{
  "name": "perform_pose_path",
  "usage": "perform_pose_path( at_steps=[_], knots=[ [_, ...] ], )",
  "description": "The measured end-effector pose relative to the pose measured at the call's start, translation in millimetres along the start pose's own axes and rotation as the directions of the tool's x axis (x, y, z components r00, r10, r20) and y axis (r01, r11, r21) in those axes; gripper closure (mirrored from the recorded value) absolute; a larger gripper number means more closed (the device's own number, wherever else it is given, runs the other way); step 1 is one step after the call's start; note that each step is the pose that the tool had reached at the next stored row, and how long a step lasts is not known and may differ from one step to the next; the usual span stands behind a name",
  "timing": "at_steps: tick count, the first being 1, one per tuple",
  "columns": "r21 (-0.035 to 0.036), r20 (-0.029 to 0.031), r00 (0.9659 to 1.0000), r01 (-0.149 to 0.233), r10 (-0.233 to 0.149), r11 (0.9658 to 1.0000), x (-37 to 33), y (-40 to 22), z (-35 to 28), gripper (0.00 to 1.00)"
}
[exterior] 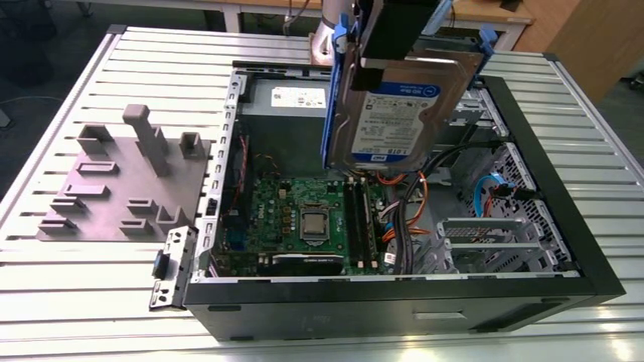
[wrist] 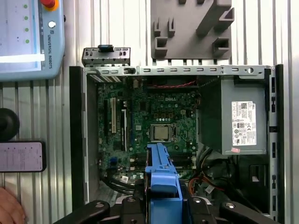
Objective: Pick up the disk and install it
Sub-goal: 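Insert the disk into the insertion slot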
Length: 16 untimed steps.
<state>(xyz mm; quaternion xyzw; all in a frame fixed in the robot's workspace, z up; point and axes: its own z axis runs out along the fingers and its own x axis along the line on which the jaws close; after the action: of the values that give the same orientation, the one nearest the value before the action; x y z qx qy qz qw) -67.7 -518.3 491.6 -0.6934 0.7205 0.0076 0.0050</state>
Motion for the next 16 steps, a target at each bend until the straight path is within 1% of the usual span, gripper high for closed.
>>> perform_pose_path(
  at_steps=[1,16],
  knots=[
    [0.0,0.0001,1.0,0.0,0.0,1.0,1.0,0.0,0.2,0.63],
    [-0.0001,-0.0002,1.0,0.0,0.0,1.0,1.5,-0.1,0.5,0.63]
  ],
)
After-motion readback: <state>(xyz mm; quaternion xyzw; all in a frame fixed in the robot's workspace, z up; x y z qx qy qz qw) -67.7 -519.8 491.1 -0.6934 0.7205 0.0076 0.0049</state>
